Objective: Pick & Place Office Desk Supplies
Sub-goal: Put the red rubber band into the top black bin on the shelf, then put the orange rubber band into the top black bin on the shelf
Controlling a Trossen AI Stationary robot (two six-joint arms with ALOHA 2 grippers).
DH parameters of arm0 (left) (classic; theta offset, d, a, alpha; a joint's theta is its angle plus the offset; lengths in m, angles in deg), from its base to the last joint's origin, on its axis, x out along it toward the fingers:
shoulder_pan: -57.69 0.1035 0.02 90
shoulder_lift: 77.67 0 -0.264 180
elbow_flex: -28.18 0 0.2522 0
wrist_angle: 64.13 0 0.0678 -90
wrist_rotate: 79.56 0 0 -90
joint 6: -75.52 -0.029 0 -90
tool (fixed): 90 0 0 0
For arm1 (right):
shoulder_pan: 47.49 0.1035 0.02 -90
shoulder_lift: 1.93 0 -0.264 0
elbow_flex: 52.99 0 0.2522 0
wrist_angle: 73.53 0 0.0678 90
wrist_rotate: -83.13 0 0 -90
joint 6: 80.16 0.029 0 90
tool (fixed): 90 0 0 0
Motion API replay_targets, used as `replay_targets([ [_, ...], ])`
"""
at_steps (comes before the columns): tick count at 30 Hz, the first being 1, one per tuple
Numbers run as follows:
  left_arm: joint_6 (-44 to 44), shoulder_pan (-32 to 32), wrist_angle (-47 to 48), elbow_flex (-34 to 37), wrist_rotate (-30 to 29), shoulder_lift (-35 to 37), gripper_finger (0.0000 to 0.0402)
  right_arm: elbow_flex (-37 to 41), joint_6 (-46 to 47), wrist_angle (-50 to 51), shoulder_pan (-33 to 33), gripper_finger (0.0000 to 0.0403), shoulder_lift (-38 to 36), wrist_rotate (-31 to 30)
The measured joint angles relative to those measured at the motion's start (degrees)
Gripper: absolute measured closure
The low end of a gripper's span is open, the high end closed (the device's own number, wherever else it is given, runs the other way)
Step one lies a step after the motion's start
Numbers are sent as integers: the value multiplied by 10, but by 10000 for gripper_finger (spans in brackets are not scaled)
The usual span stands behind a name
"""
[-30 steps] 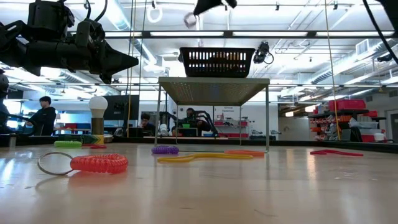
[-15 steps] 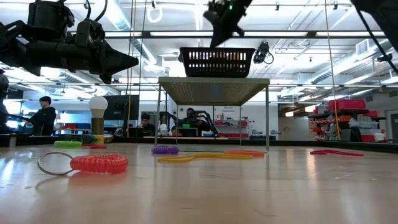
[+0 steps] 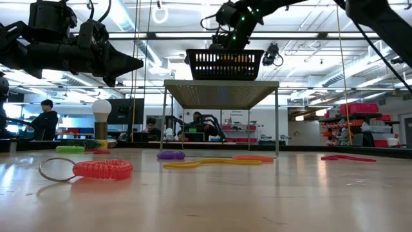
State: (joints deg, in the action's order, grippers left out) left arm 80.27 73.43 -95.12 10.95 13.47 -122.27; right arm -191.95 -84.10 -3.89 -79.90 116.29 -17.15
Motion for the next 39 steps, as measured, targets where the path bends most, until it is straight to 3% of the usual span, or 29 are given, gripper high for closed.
replay_targets([
  [10,0,0,0,0,0,0,381,0,-2,2,-2,377,7,12],
  [25,0,0,0,0,0,0,381,0,1,4,12,277,-4,11],
  [29,0,0,0,0,0,0,381,0,-14,33,34,298,-40,-19],
  [35,0,0,0,0,0,0,381,0,-25,119,92,389,-83,-29],
  [39,0,0,0,0,0,0,381,0,-20,152,144,390,-93,-39],
])
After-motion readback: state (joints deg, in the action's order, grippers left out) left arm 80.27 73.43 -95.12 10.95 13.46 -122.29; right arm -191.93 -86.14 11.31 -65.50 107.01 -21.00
